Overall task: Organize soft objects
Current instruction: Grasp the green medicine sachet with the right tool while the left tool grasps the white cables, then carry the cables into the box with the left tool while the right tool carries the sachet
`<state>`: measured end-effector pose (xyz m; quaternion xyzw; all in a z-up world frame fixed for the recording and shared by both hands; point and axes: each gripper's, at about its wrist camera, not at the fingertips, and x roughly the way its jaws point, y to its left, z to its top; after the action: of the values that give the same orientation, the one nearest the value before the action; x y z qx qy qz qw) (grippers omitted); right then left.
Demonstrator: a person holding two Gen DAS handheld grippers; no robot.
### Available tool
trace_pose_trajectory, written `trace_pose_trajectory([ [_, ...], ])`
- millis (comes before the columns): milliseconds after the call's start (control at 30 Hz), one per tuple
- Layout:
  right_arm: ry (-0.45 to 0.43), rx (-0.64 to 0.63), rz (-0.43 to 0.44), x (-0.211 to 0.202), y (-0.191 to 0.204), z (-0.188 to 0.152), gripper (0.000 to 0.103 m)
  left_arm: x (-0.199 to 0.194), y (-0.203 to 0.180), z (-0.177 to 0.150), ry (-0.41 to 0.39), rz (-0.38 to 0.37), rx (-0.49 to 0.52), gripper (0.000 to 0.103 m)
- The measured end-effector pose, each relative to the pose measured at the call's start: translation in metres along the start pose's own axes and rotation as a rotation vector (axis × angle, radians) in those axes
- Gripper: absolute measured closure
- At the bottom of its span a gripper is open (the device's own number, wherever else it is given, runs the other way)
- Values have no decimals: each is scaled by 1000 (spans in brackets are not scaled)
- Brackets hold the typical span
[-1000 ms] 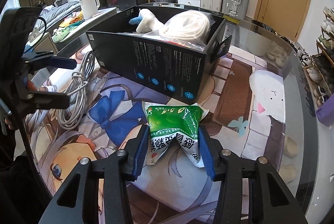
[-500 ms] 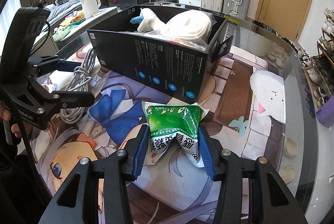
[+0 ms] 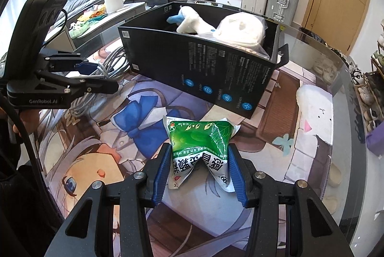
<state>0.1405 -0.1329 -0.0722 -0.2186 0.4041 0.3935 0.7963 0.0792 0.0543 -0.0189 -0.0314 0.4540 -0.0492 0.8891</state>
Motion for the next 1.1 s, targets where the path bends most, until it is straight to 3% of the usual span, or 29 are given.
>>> trace_pose_trajectory([
  [433, -49, -15, -1, -18, 0, 5, 56, -20, 8, -7, -31, -9, -6, 70],
  [900, -181, -14, 17, -56, 4, 12, 56, -76, 7, 8, -231, -17, -32, 70],
  [1100, -247, 10, -6, -71, 0, 17, 56, -82, 1, 15, -269, -2, -16, 70],
])
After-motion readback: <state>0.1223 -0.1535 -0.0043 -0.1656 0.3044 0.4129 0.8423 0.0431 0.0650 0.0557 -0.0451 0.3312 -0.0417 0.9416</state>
